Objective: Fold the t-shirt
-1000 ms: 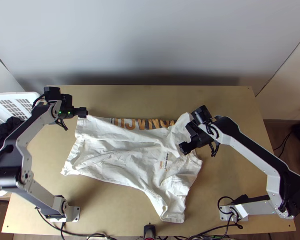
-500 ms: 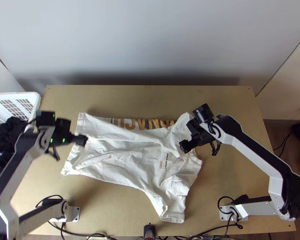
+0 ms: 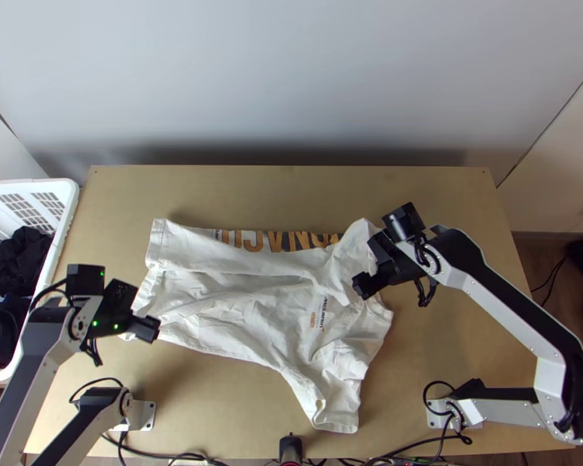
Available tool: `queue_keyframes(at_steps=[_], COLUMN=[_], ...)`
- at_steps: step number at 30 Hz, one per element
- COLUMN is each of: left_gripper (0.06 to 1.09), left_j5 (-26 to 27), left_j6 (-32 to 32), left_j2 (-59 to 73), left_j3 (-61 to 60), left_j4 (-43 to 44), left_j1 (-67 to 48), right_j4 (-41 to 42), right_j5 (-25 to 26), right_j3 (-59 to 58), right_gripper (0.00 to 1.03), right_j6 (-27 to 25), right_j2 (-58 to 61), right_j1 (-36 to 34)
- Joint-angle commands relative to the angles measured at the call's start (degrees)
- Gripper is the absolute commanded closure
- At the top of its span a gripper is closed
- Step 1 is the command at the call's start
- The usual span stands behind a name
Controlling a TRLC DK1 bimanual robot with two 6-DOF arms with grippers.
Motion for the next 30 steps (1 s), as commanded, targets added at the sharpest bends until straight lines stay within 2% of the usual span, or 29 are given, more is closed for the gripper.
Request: queue_keyframes(at_steps=[1,9,21,26,30], left_gripper=[0.11,0.11,0.12,0.38,0.78], left_j5=[-4.52,-9.88,-9.79,-8.56,-7.24], left_j6=[3.83,5.32,5.41,5.15,5.32], left_j2=[-3.81,-4.07,-1.17,-0.12,-0.29], left_j3=[-3.87,-7.38,-12.22,-12.48,-12.48], left_j4=[-3.64,-1.45,5.85,6.99,7.61], left_j1=[0.07,0.07,3.50,3.50,3.58], right_j4=[-0.32,-0.32,-4.27,-7.70,-9.90], right_j5=[0.02,0.02,-0.07,-0.07,-0.07], right_j3=[-1.74,-3.85,-6.93,-6.31,-5.26], right_gripper=[0.11,0.11,0.11,0.11,0.11], right_j6=[0.05,0.05,0.05,-0.13,0.14], right_j2=[-3.56,-6.63,-10.15,-11.82,-12.43], right_j1=[-0.32,-0.84,4.43,7.77,10.85])
